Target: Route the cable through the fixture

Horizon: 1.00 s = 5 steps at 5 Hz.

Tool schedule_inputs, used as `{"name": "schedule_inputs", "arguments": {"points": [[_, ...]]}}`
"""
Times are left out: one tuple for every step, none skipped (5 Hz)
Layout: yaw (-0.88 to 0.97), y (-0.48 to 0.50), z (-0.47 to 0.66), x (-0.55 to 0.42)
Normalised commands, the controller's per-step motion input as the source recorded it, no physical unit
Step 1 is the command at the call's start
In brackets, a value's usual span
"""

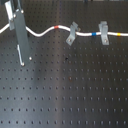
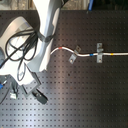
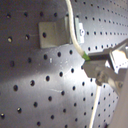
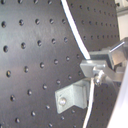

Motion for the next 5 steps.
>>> {"name": "schedule_inputs", "arguments": {"points": [[0.07,-0.088,0.26,-0.33],[0.08,0.095,0.25,-0.395],[0.08,0.139,0.25,-0.361],[0.11,0.209,0.27,-0.296],[0.05,0.152,0.32,-0.202]]}}
